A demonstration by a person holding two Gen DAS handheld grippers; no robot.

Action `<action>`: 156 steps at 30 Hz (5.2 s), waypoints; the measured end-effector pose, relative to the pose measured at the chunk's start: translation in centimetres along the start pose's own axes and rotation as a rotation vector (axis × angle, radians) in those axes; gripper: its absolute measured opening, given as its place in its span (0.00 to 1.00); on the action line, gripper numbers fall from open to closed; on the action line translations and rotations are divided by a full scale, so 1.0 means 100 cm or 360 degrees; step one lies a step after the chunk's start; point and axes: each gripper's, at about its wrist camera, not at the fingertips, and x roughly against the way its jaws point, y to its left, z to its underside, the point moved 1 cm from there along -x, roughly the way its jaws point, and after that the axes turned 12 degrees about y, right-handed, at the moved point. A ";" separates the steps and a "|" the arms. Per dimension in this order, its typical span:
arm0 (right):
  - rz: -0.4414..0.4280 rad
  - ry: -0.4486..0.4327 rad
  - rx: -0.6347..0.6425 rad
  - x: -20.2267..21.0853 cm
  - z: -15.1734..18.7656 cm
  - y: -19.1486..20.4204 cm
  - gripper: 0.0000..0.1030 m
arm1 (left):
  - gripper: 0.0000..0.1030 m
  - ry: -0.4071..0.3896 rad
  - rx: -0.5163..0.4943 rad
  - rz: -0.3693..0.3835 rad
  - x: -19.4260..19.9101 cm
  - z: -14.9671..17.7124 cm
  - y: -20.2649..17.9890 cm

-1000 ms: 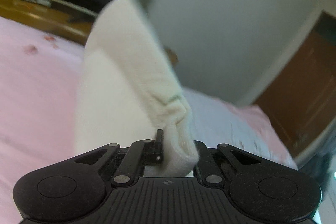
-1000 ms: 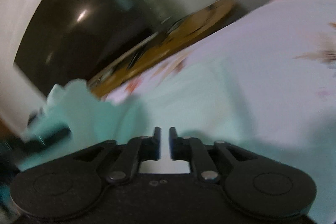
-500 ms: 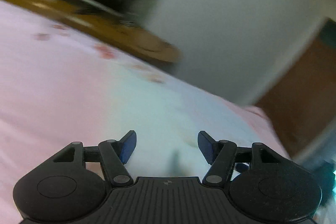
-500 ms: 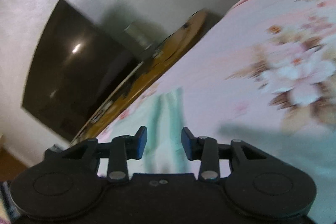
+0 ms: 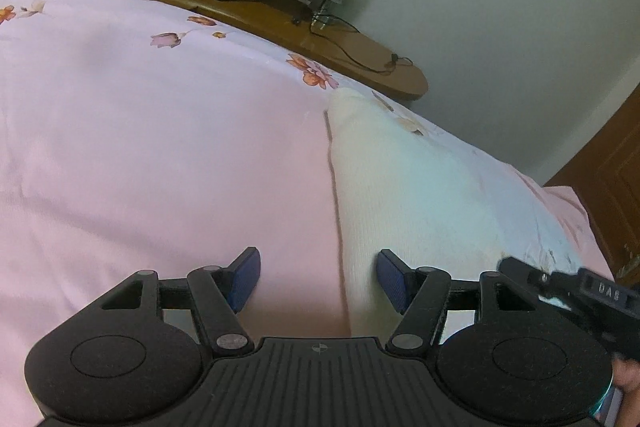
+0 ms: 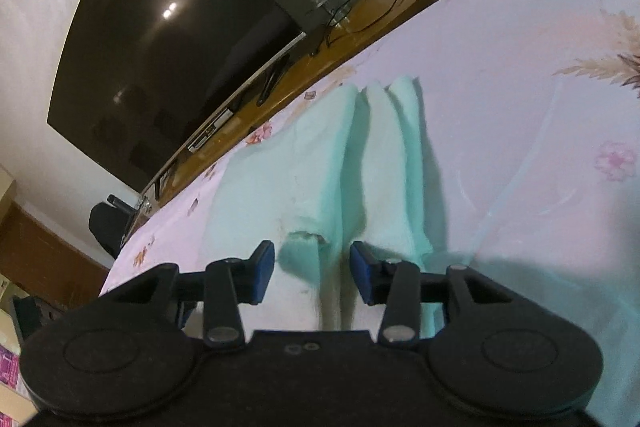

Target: Fold small clothes

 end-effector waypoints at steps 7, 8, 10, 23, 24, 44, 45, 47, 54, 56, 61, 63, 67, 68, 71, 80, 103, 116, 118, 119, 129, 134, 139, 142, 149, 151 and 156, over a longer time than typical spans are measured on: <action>-0.0047 0.0045 0.0155 0.007 0.003 0.023 0.40 | 0.62 -0.0009 -0.0038 0.0006 0.008 0.009 -0.005; -0.0027 0.0041 0.0155 0.006 0.002 0.024 0.40 | 0.62 -0.0009 -0.0039 0.0008 0.008 0.009 -0.005; 0.0010 0.0033 0.0097 0.003 -0.001 0.019 0.38 | 0.62 -0.0007 -0.0039 0.0015 0.008 0.009 -0.004; 0.0066 0.0087 0.0261 -0.009 -0.001 0.027 0.20 | 0.62 0.0011 -0.0045 0.0005 0.006 -0.001 -0.006; 0.0088 0.0079 0.0281 -0.010 -0.001 0.031 0.18 | 0.62 -0.0005 -0.0040 0.0003 0.006 -0.004 -0.006; 0.0085 0.0030 0.0142 0.025 -0.013 0.002 0.25 | 0.62 0.0070 -0.0197 0.0103 -0.009 -0.014 -0.048; 0.0085 -0.0007 0.0151 0.028 -0.014 0.002 0.30 | 0.62 0.0057 -0.0203 0.0105 -0.008 -0.017 -0.048; 0.0058 -0.0050 0.0125 0.028 -0.021 -0.003 0.33 | 0.62 0.0034 -0.0200 0.0102 -0.010 -0.025 -0.048; 0.0176 -0.0099 0.0305 0.007 -0.041 0.004 0.13 | 0.62 0.0057 -0.0199 0.0066 -0.036 -0.053 -0.052; 0.0269 -0.0155 0.0395 0.010 -0.040 0.011 0.12 | 0.62 0.0085 -0.0191 0.0127 -0.045 -0.055 -0.055; 0.0301 -0.0105 0.0343 0.003 -0.044 -0.008 0.13 | 0.63 0.0093 -0.0155 0.0141 -0.056 -0.049 -0.055; 0.0256 -0.0067 0.0276 0.003 -0.048 -0.010 0.13 | 0.63 0.0094 -0.0156 0.0149 -0.054 -0.048 -0.052; 0.0216 -0.0012 0.0236 0.016 -0.045 -0.004 0.24 | 0.64 0.0110 -0.0191 0.0140 -0.042 -0.046 -0.047; 0.0213 -0.0022 0.0213 0.023 -0.040 -0.004 0.25 | 0.64 0.0105 -0.0222 0.0135 -0.034 -0.045 -0.049; 0.0169 -0.0081 0.0193 0.048 -0.013 -0.002 0.25 | 0.64 0.0067 -0.0288 0.0165 -0.006 -0.027 -0.049; 0.0314 0.0071 0.0265 0.059 0.064 0.017 0.18 | 0.64 0.0113 -0.0364 0.0062 0.012 0.033 -0.037; 0.0610 -0.0084 0.0547 0.006 -0.011 0.036 0.15 | 0.81 0.0058 -0.0437 -0.0177 -0.039 -0.051 -0.067; 0.0698 -0.0068 0.0609 -0.036 -0.058 0.023 0.18 | 0.88 0.0049 -0.0399 -0.0244 -0.089 -0.096 -0.075; 0.0723 -0.0070 0.0624 -0.034 -0.053 0.025 0.18 | 0.88 0.0060 -0.0394 -0.0261 -0.084 -0.096 -0.078; 0.0714 -0.0070 0.0609 -0.031 -0.052 0.025 0.18 | 0.88 0.0051 -0.0373 -0.0255 -0.076 -0.094 -0.079; 0.0785 -0.0128 0.0740 -0.007 -0.011 0.049 0.25 | 0.88 0.0028 -0.0358 -0.0140 -0.056 -0.044 -0.069; 0.0800 -0.0126 0.0693 -0.007 -0.014 0.053 0.25 | 0.88 0.0044 -0.0405 -0.0214 -0.045 -0.041 -0.077; 0.0798 -0.0135 0.0688 0.010 -0.004 0.058 0.37 | 0.88 0.0043 -0.0447 -0.0244 -0.024 -0.035 -0.080; 0.0709 -0.0179 0.0617 0.031 0.002 0.055 0.48 | 0.88 0.0040 -0.0470 -0.0222 -0.013 -0.031 -0.081; 0.0598 -0.0186 0.0419 0.062 0.006 0.032 0.47 | 0.88 0.0049 -0.0458 -0.0173 -0.001 -0.016 -0.072; 0.0573 -0.0196 0.0415 0.066 0.011 0.032 0.47 | 0.88 0.0070 -0.0441 -0.0168 -0.002 -0.008 -0.068; 0.0559 -0.0028 0.0448 0.052 0.041 0.033 0.43 | 0.88 0.0110 -0.0477 -0.0185 -0.001 0.025 -0.062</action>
